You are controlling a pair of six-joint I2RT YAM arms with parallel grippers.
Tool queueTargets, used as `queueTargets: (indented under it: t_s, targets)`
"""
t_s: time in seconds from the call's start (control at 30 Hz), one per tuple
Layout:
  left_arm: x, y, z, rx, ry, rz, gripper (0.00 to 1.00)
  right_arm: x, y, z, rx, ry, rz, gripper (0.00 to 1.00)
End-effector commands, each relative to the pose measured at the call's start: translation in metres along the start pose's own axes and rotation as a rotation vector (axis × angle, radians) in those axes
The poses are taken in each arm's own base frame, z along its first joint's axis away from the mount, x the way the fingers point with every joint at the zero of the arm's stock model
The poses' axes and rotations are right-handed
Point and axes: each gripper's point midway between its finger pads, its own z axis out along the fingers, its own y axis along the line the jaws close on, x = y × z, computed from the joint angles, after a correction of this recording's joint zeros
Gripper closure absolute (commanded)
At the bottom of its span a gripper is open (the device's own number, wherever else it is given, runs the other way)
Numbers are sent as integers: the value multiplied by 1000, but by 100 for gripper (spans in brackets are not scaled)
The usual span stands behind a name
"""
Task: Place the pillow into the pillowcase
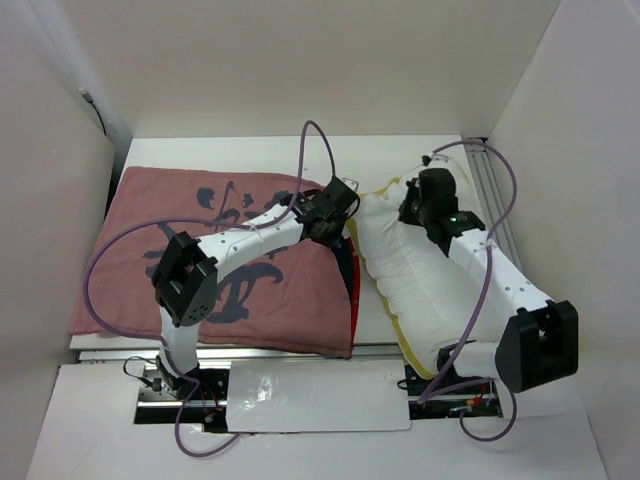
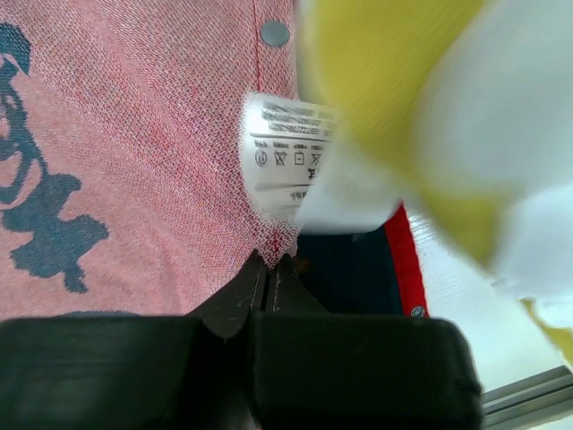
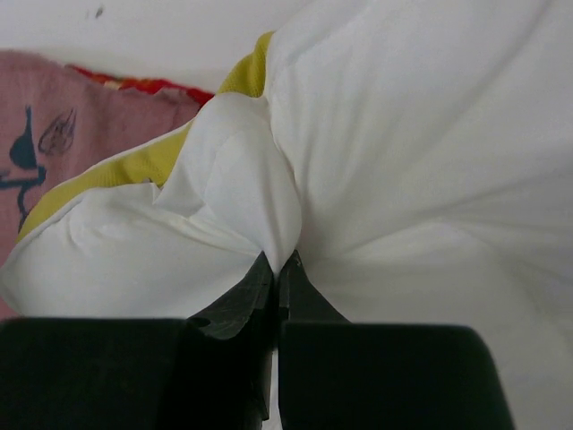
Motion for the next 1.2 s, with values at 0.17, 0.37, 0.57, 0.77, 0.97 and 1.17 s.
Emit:
queueTargets:
  t_s: [0.17, 0.37, 0.57, 0.77, 0.97, 1.17]
  targets:
    - [-45, 2, -54, 2, -141, -23, 100, 102, 1, 3, 132, 332, -216, 100]
    - [-65, 15, -56, -6, -162, -80, 100, 139, 20, -4, 56, 425, -291, 100]
    - [-68, 11, -60, 19, -171, -73, 100, 158, 89, -25, -209, 452, -354, 100]
    - [-64, 3, -71, 60, -216, -57, 100, 153, 112, -46, -348, 437, -350, 100]
    - [-47, 5, -85, 36, -218, -92, 100, 182, 104, -9, -158, 474, -177, 100]
    - [-19, 22, -96, -35, -161, -159, 100, 151, 84, 4, 83, 275, -107, 100]
